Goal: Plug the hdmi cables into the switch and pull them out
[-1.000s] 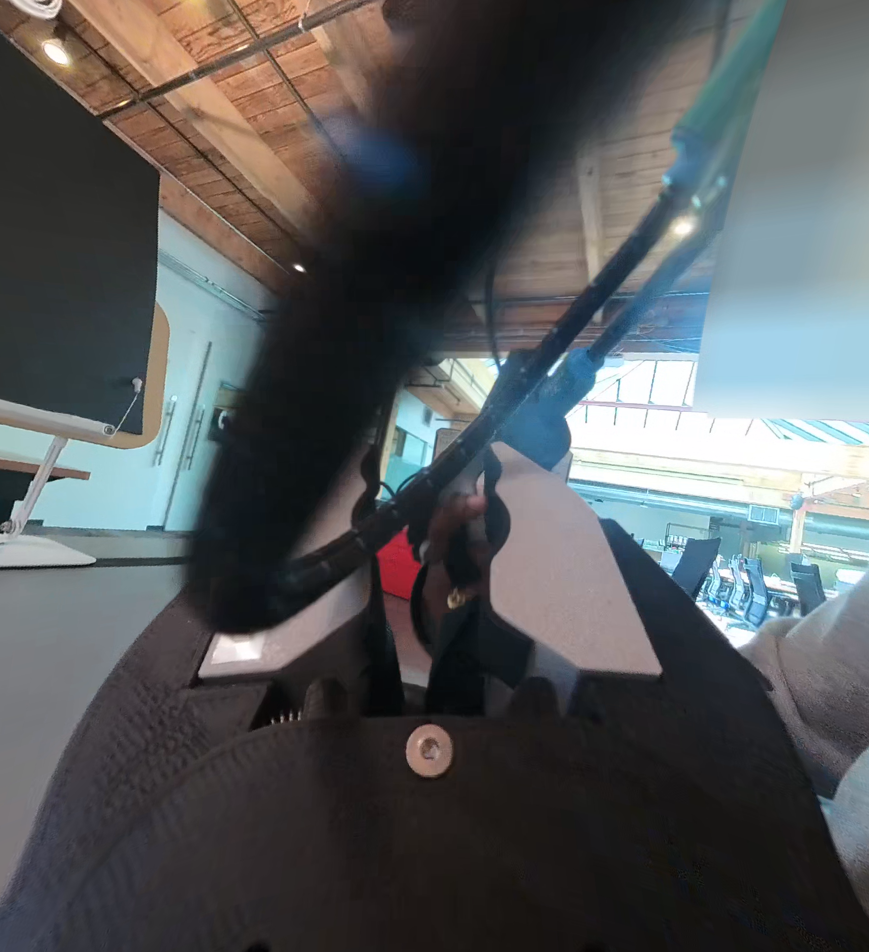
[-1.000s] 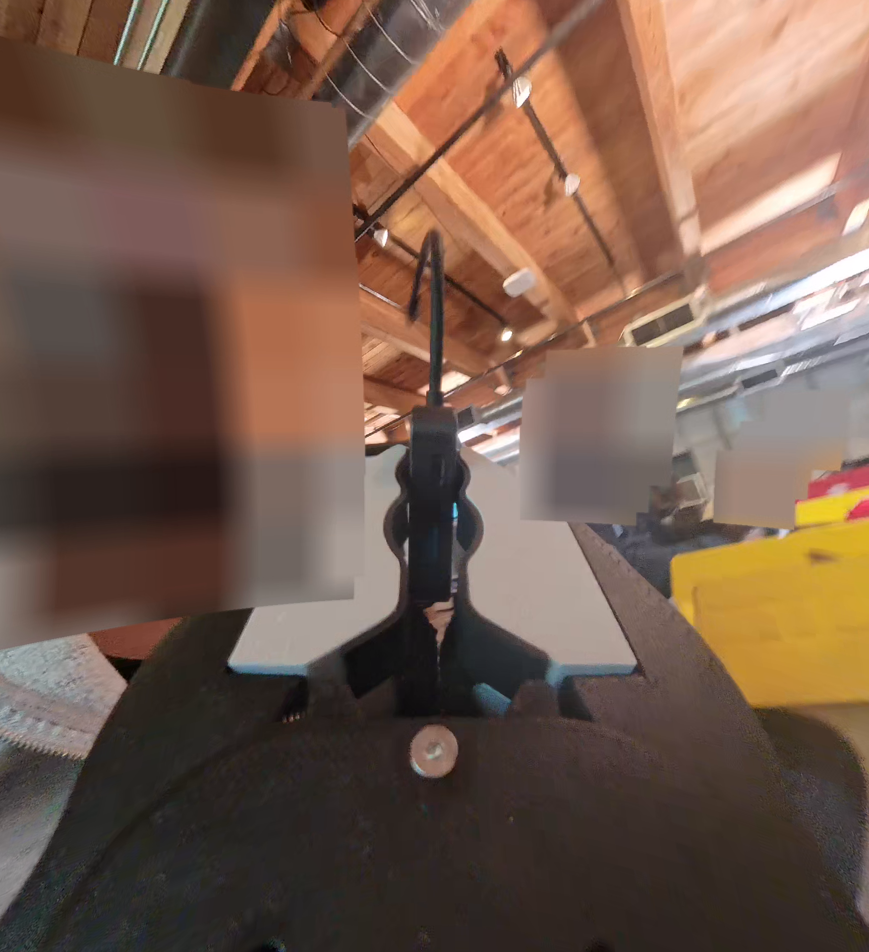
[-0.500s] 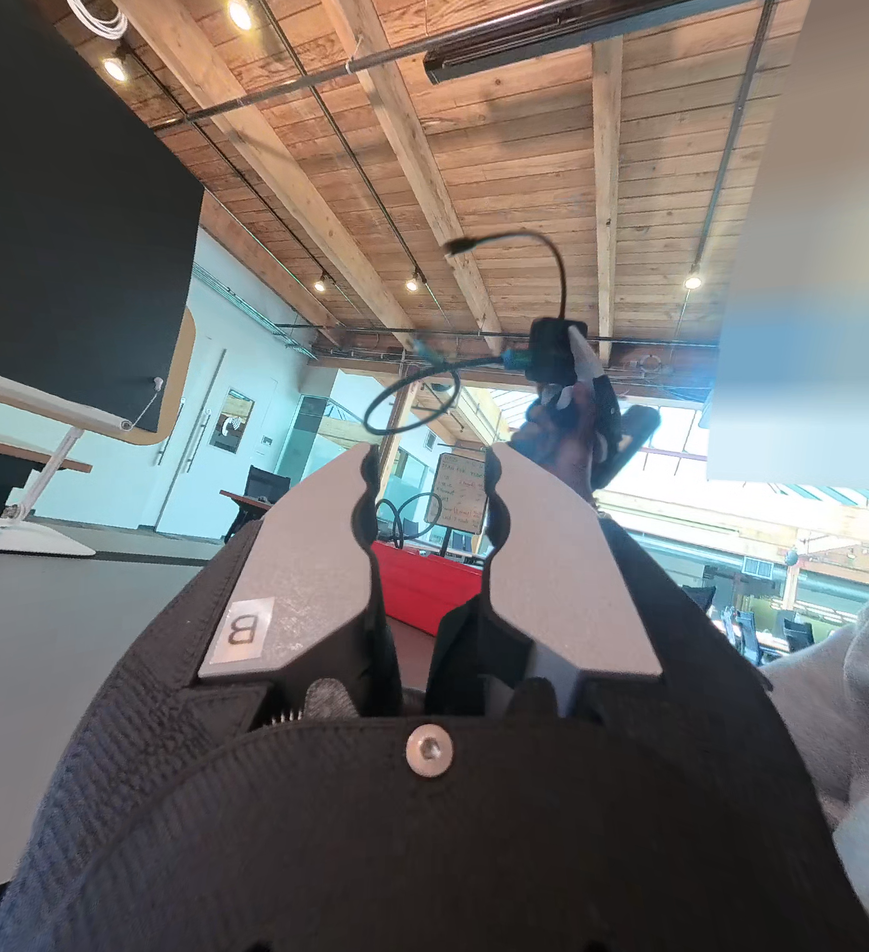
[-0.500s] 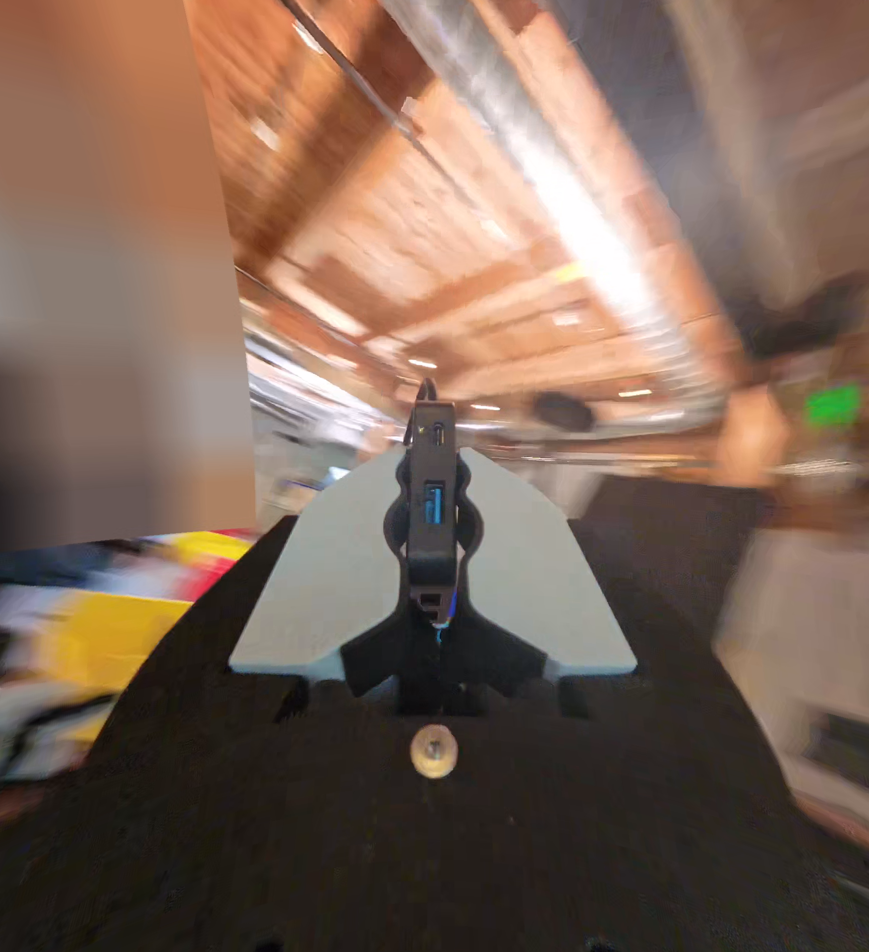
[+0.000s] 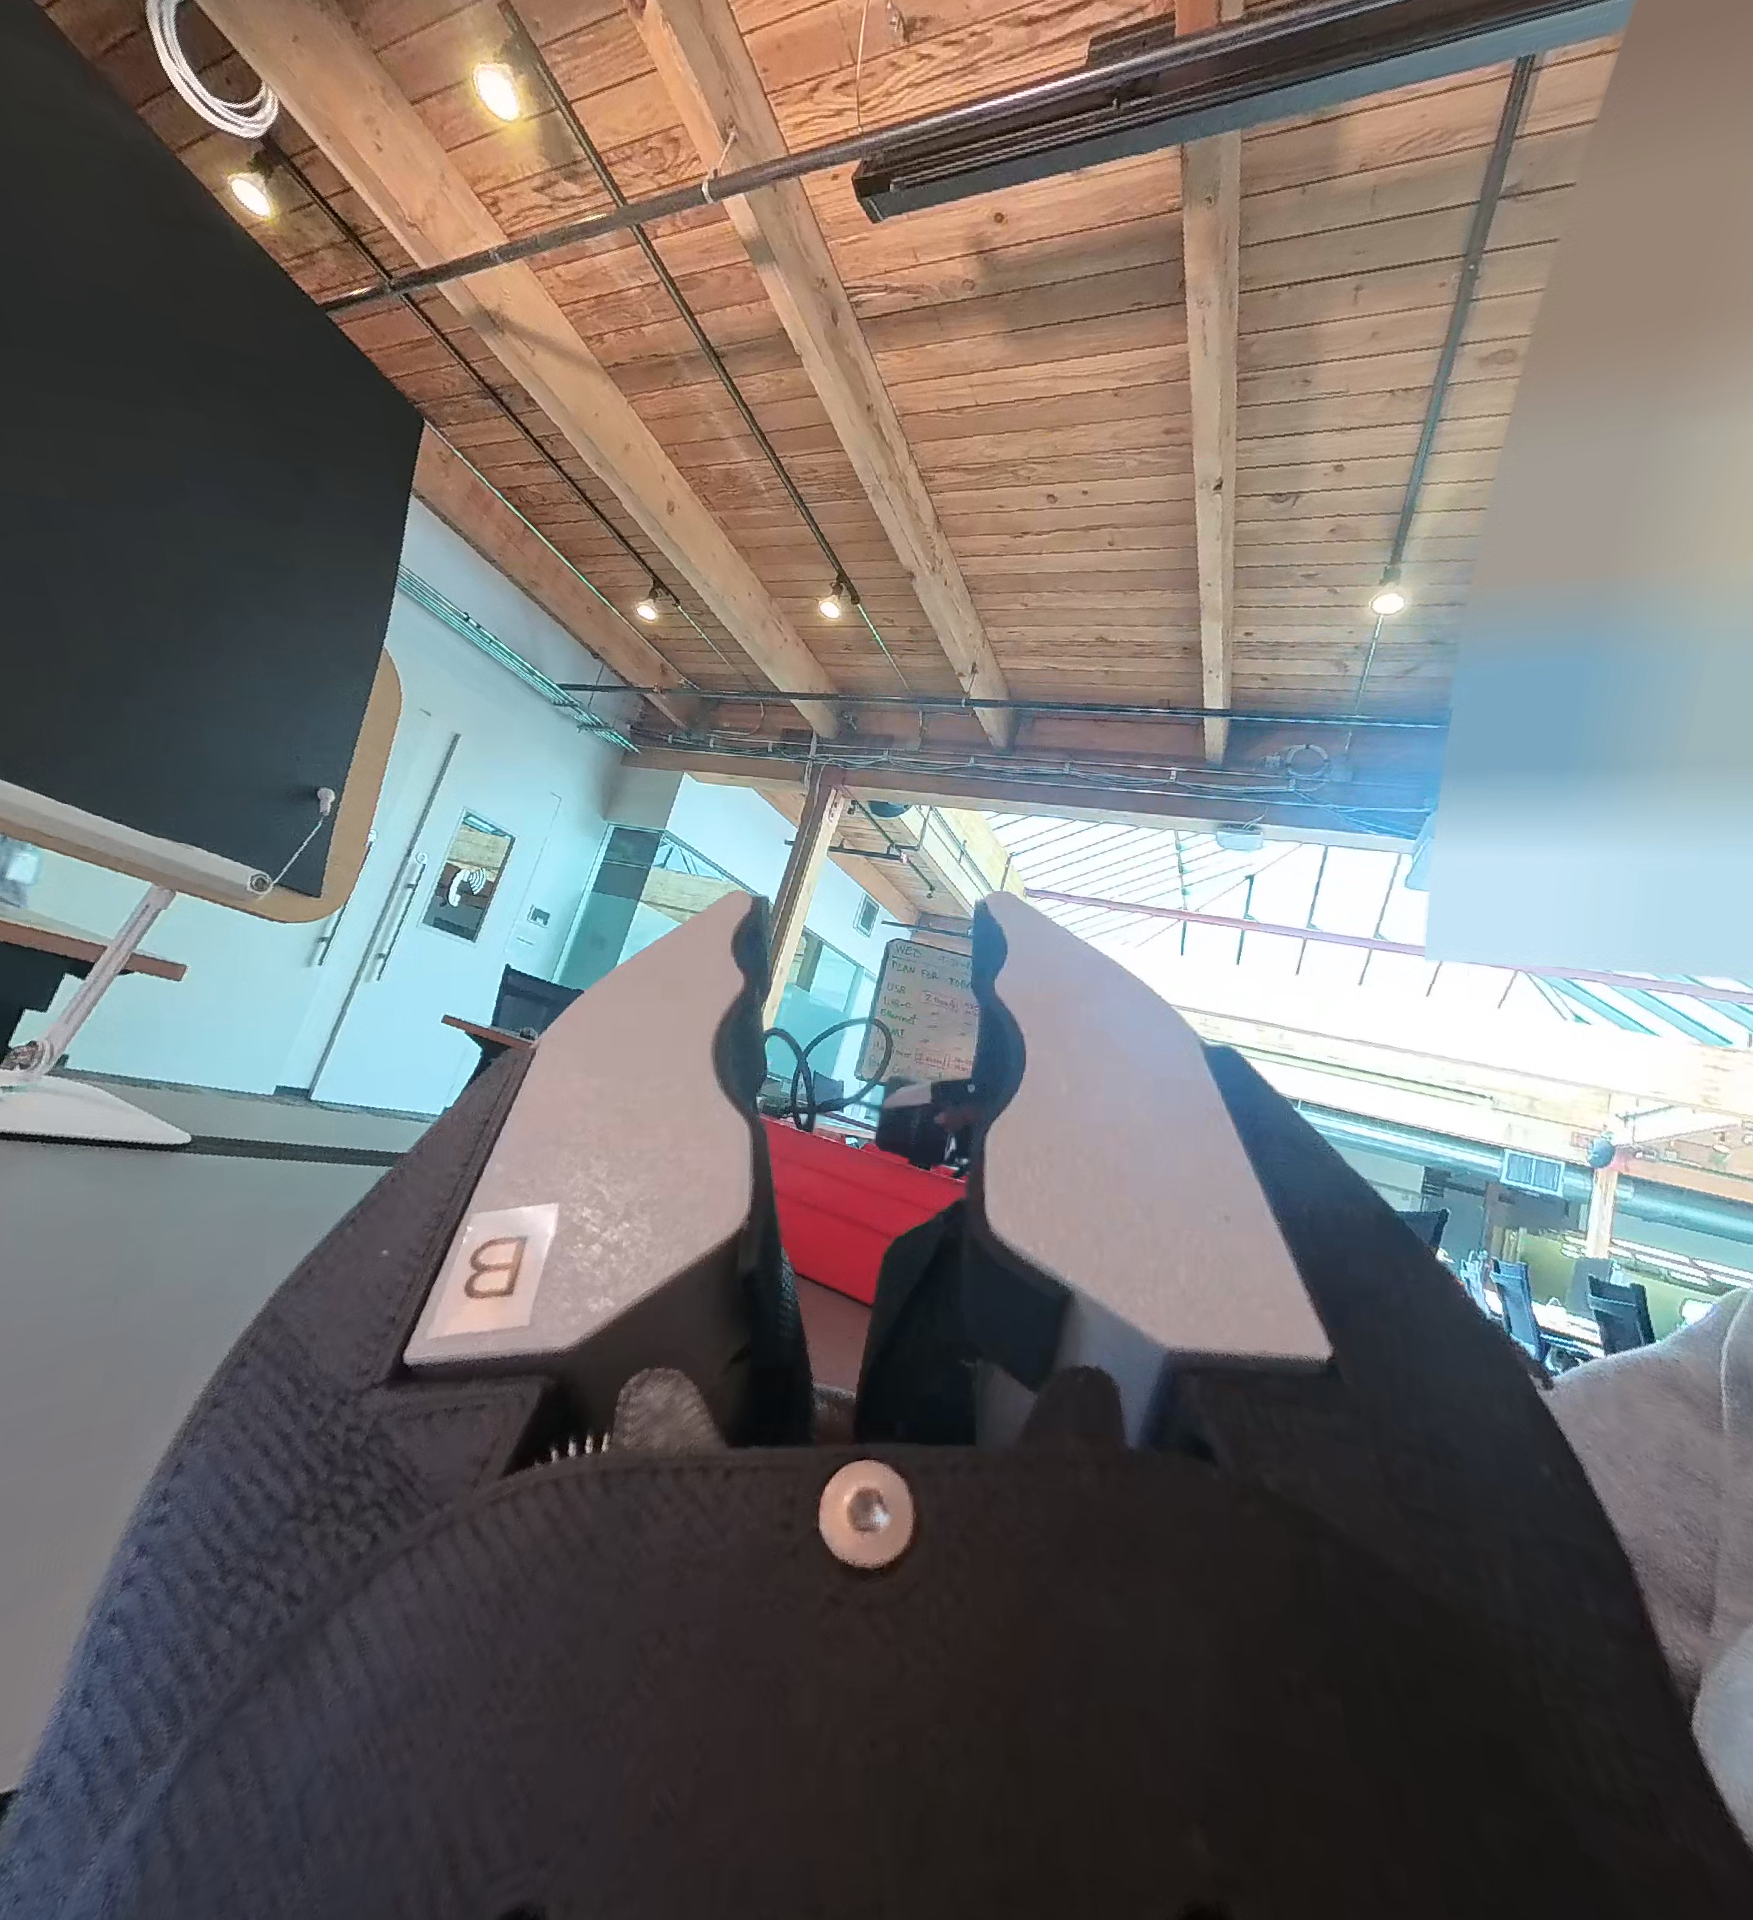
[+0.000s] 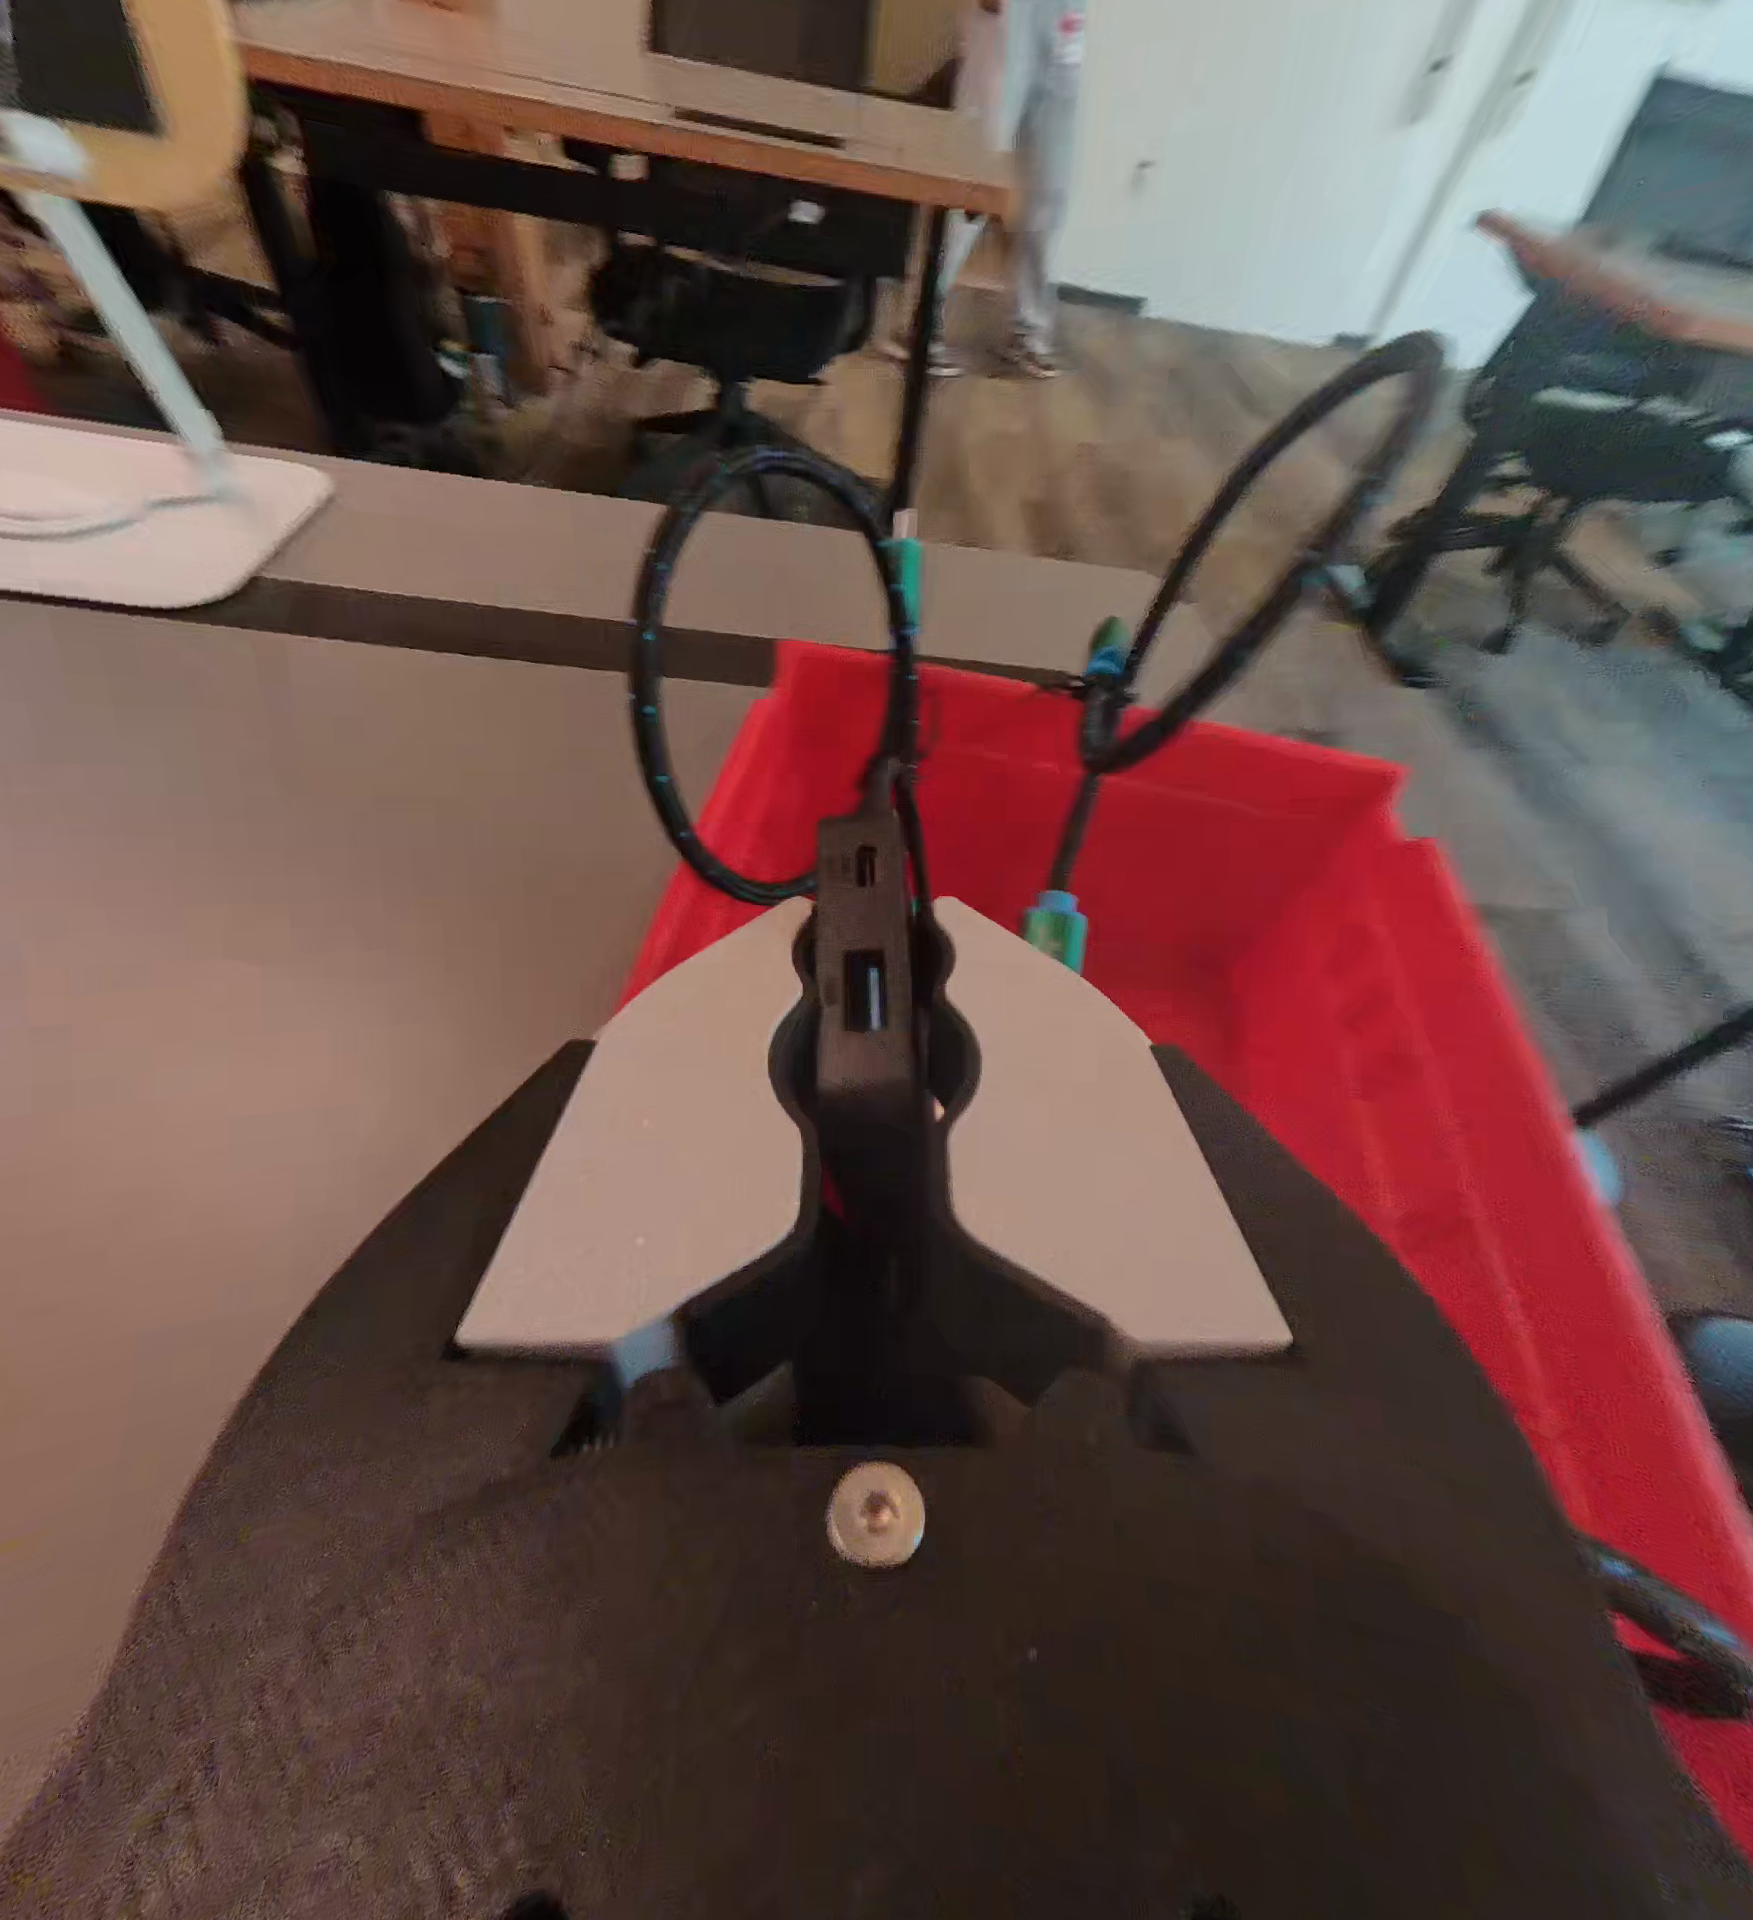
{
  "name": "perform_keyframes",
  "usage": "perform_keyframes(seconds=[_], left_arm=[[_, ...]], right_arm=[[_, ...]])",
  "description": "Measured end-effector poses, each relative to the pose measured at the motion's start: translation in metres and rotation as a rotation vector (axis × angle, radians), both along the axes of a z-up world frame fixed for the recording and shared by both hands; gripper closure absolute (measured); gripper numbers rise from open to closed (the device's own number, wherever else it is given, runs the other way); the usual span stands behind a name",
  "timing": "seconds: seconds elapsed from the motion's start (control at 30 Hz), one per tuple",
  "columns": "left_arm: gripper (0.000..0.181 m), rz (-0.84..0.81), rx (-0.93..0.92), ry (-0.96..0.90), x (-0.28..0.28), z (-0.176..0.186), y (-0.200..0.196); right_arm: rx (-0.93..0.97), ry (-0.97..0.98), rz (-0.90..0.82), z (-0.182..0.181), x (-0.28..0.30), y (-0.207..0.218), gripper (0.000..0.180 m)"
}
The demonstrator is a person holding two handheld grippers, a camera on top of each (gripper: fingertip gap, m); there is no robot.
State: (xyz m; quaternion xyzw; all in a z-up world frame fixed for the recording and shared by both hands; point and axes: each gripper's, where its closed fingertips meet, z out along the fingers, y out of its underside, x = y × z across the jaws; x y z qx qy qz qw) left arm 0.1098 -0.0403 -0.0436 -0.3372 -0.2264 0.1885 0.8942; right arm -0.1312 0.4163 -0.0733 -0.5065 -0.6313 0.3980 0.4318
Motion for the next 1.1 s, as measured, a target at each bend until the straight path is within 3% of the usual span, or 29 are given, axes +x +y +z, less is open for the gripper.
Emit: perform_keyframes(seconds=[0.23,0.3,0.37,0.43,0.5,0.57,0.67,0.77,0.83,0.9,0.97,1.1], left_arm=[[0.146,-0.001,0.009,0.006,0.001,0.001,-0.001],[0.146,-0.001,0.009,0.007,0.001,0.001,-0.001],[0.146,-0.002,0.009,0.007,0.001,0.001,-0.001],[0.146,-0.003,0.008,0.006,0.001,0.001,-0.001],[0.146,-0.003,0.007,0.006,0.001,0.001,-0.001],[0.146,-0.001,0.007,0.006,0.001,0.001,-0.001],[0.146,-0.002,0.004,0.001,0.0,0.001,0.0],[0.146,-0.002,0.004,-0.002,-0.001,0.0,0.0],[0.146,-0.001,0.007,-0.001,0.0,0.001,-0.001],[0.146,0.0,0.009,0.001,0.0,0.001,-0.001],[0.146,0.001,0.009,0.001,0.0,0.001,-0.001],[0.146,0.003,0.012,0.004,0.0,0.001,-0.001]], right_arm=[[-0.086,-0.294,0.099,-0.044,0.0,-0.03,0.157],[-0.086,-0.293,0.087,-0.046,-0.005,-0.03,0.156],[-0.172,-0.216,0.169,-0.031,-0.005,-0.04,0.143],[-0.374,-0.023,0.251,0.008,-0.003,-0.047,0.133],[-0.497,0.192,0.247,0.051,0.009,-0.035,0.116],[-0.488,0.272,0.188,0.068,0.026,-0.022,0.108],[-0.363,0.138,0.141,0.048,0.053,-0.027,0.106],[-0.193,-0.159,0.097,-0.021,0.074,-0.045,0.102],[-0.086,-0.269,0.091,-0.062,0.076,-0.056,0.109],[0.015,-0.18,0.027,-0.067,0.065,-0.058,0.16],[0.108,-0.198,-0.013,-0.067,0.061,-0.059,0.169],[0.165,-0.217,-0.02,-0.069,0.057,-0.075,0.165]])
